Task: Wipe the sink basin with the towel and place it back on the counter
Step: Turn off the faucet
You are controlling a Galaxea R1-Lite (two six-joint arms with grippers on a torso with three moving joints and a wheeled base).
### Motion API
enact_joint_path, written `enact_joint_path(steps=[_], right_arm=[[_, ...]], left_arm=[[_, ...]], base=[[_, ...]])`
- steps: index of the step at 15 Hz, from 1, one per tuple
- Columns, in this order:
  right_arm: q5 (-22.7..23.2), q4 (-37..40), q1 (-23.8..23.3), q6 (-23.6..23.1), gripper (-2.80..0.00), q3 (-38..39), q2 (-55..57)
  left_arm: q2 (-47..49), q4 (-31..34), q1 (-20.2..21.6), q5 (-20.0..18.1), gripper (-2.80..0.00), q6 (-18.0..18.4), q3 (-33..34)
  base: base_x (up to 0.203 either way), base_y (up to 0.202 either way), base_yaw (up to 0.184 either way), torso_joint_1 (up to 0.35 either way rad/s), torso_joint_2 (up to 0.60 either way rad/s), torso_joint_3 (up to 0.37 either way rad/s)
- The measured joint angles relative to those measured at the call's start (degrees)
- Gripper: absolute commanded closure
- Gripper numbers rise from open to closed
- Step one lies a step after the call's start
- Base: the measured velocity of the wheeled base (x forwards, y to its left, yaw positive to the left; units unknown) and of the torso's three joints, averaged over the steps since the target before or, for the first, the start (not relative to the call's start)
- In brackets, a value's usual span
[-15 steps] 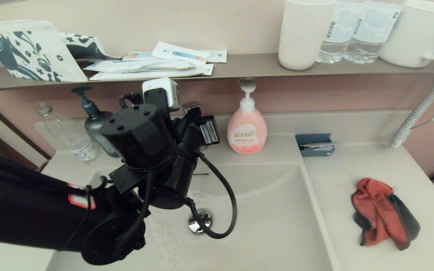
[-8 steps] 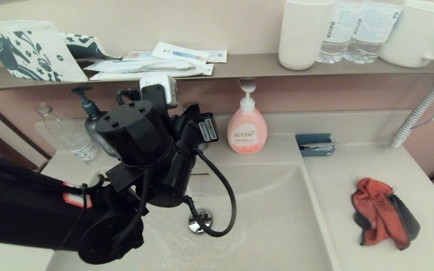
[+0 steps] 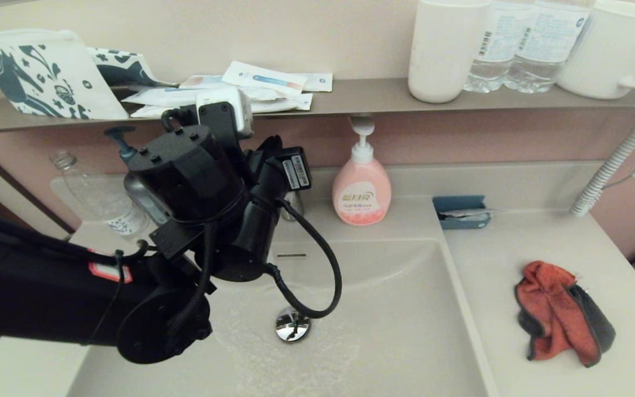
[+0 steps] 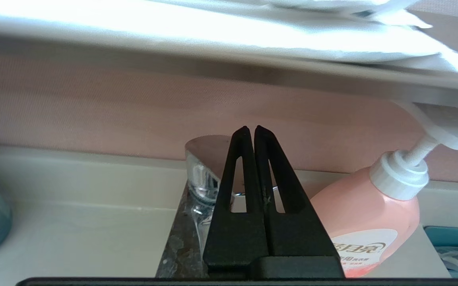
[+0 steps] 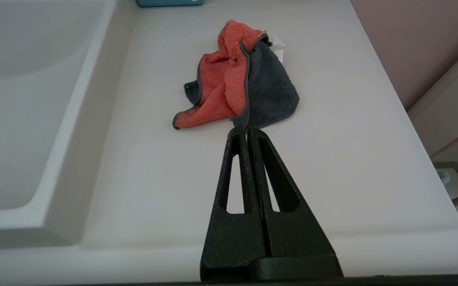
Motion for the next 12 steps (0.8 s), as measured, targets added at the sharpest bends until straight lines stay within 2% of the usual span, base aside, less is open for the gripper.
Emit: enact_joint_path(steps=[7, 9, 12], right_arm=[[0.0, 0.0, 0.0, 0.0, 0.0, 0.0, 0.0], [-1.4, 0.0, 0.0, 0.0, 0.0, 0.0, 0.0], [0.0, 0.0, 0.0, 0.0, 0.0, 0.0, 0.0]], left_arm=[[1.4, -0.1, 0.1, -0.6, 0.0, 0.8, -0.3], [2.1, 0.0, 0.2, -0.6, 0.0, 0.9, -0.3], [3.0, -0.1, 0.3, -0.5, 0.0, 0.9, 0.4]], base=[[0.0, 0.0, 0.0, 0.0, 0.0, 0.0], [0.0, 0.0, 0.0, 0.0, 0.0, 0.0], [0.0, 0.0, 0.0, 0.0, 0.0, 0.0]])
